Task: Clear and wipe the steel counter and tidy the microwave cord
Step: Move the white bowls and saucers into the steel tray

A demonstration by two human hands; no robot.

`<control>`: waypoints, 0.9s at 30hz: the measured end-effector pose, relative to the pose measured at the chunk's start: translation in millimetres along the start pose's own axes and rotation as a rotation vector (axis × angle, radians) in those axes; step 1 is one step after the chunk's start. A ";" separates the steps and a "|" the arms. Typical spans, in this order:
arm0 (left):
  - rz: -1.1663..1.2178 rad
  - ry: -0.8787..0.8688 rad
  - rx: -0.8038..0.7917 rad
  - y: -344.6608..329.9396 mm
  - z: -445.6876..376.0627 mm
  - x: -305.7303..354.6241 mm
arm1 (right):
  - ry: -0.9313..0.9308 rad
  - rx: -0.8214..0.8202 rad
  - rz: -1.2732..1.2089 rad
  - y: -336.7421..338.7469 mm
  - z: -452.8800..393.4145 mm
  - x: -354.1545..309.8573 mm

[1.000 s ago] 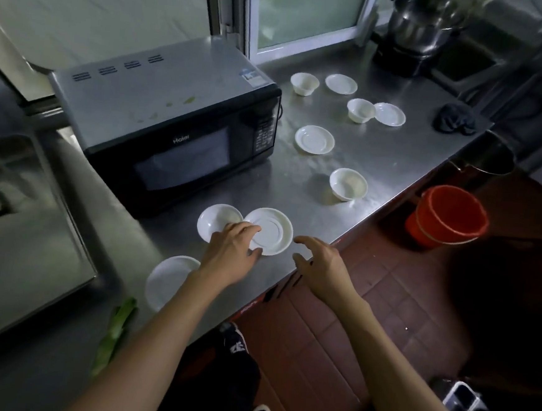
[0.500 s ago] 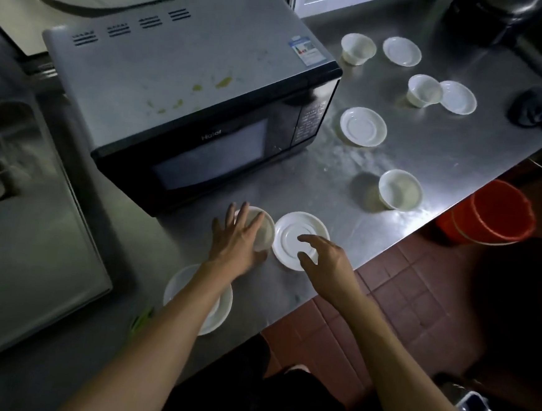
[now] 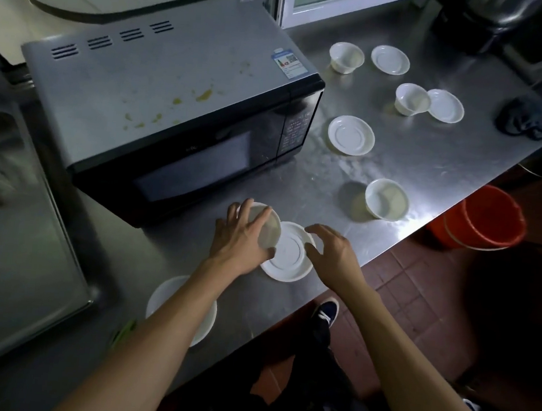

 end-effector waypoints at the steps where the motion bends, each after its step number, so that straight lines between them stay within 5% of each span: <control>1: 0.002 -0.010 0.008 1.8 -2.4 9.8 | -0.002 -0.001 0.021 5.2 -2.0 6.6; 12: -0.066 -0.071 -0.006 -3.0 -46.9 123.1 | -0.074 0.017 0.206 80.3 -29.1 122.8; 27: -0.092 0.121 -0.012 -18.6 -81.6 185.5 | -0.030 -0.380 0.314 77.0 -91.3 208.1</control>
Point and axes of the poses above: each hand's wrist, its own z-axis away from the middle knuckle, its own y-axis out of the back of the hand, x = y × z, the point moved 8 cm from there along -z, towards the middle knuckle, and after that the axes turned 14 degrees about y, right-handed, at the moved point
